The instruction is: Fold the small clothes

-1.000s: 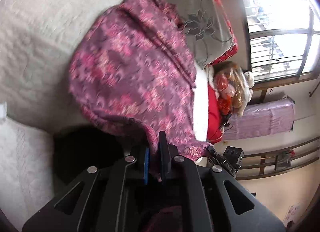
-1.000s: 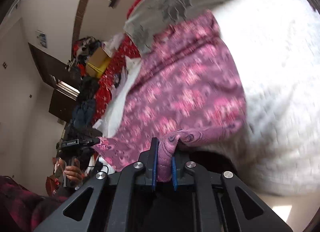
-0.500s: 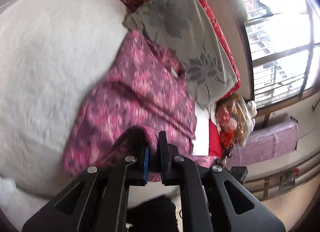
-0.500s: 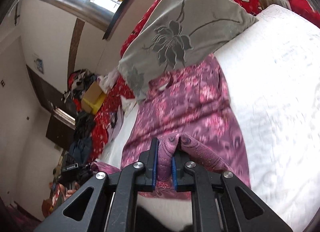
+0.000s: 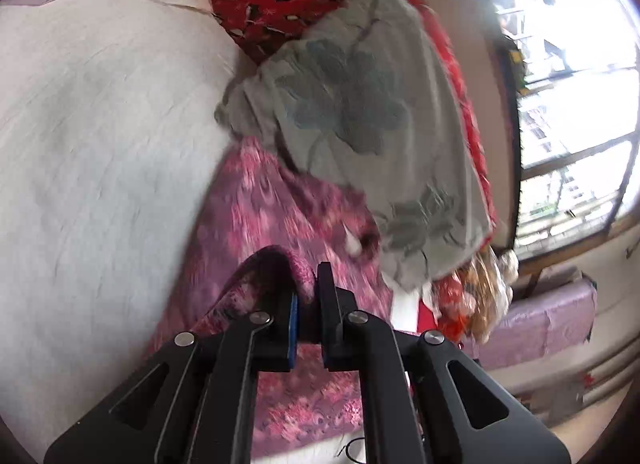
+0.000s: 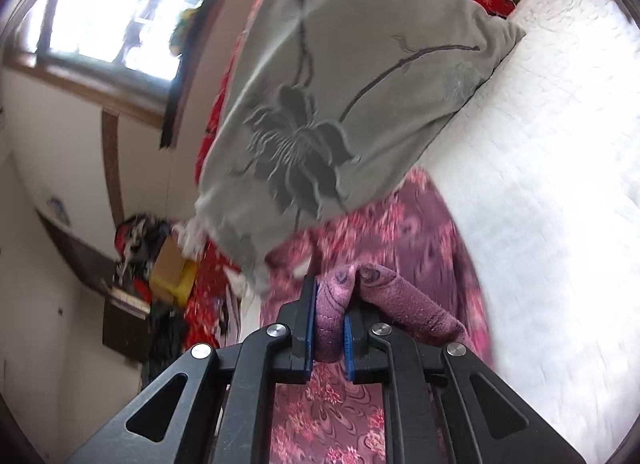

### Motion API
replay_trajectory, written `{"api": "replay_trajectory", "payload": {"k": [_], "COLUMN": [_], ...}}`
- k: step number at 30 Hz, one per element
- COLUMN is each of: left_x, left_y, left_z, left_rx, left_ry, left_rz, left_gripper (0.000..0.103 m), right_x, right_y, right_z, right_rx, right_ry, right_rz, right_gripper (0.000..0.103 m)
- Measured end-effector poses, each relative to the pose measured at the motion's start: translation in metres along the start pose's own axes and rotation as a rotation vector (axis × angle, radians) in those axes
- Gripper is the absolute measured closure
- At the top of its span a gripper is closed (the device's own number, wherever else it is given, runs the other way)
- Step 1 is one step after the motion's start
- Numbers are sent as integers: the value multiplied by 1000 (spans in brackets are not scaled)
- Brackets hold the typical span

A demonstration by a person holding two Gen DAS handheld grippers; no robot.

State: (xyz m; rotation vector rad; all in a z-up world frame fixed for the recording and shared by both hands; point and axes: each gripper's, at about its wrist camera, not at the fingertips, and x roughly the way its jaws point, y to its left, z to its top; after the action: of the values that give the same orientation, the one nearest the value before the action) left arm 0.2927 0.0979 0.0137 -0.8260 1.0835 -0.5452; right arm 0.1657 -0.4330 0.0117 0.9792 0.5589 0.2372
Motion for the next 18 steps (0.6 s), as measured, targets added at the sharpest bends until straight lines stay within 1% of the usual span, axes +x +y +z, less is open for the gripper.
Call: {"api": "replay_trajectory", "payload": {"k": [5,7,8,9,11,12,13,14,15,16,17,18], "left_x": [35,50,59,64,72,72,72,69,61,54,48,40], "left_y": [12,16,20,23,35,39,42,44,45,44,43,43], "left_z": [39,50,56,59,67,70,71,72,72,73,73,72], "left_rx": [-50,-71,-90,-108,-184,-221,-249,-274,-293,-294,-296,-299], "left_ry": [4,25,41,53,80,86,88,81,56,37,21,5], "left_rz": [36,57,84,95,82,53,23,-1,-25,-38,-47,-57], "left_gripper": [97,97,97,96,96,95,94,90,81,75,62,55], "right_x": [41,56,62,71,80,81,81,80,75,71,67,60], "right_y": [-12,-20,-23,-29,-38,-42,-45,-46,-45,-45,-44,-45], "right_z": [26,35,38,42,47,51,52,55,57,58,59,59], "right_rx": [42,67,83,114,166,201,221,239,248,249,251,256], "right_ry": [-13,-11,-1,13,35,26,19,10,-14,-32,-50,-77], "right_rz": [-35,-59,-65,-79,-76,-83,-70,-53,-41,-26,-11,0], "right_gripper": [92,92,91,88,87,87,87,86,83,77,69,66]}}
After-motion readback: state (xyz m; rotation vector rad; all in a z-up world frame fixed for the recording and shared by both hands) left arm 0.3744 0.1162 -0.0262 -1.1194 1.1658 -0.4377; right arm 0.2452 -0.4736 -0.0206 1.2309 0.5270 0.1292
